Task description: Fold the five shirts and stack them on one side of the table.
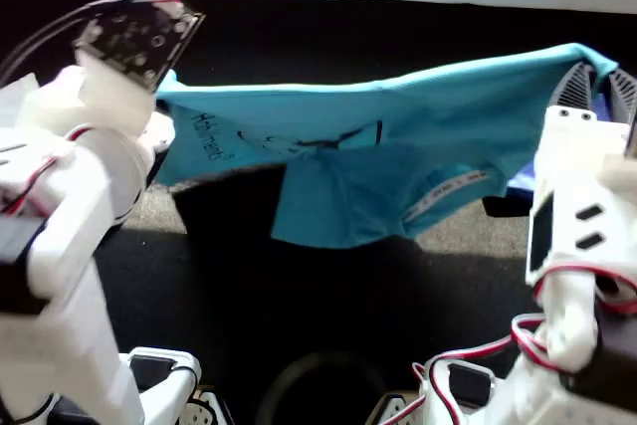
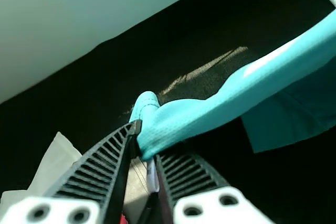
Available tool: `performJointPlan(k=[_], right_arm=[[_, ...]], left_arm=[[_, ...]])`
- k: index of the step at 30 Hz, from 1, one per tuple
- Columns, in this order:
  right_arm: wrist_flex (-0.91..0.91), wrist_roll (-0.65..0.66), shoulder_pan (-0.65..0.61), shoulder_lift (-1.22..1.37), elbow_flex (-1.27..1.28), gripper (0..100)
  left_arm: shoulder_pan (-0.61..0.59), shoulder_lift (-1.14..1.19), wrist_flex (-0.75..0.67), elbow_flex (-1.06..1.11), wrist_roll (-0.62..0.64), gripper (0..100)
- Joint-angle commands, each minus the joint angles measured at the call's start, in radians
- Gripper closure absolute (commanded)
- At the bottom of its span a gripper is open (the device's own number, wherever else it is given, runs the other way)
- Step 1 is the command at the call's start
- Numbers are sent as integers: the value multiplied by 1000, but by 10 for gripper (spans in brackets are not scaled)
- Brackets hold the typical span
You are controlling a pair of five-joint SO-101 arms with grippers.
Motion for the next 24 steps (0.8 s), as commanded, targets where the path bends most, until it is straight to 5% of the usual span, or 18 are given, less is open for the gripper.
performJointPlan(k=[1,11,24], right_arm=[[16,6,15,1,-133,991],[27,60,15,1,-349,991],[13,163,13,-2,-415,991]], left_arm=[[8,-10,35,-185,-5,990],[8,-10,54,-314,-5,990],[8,-15,87,-157,-2,990]])
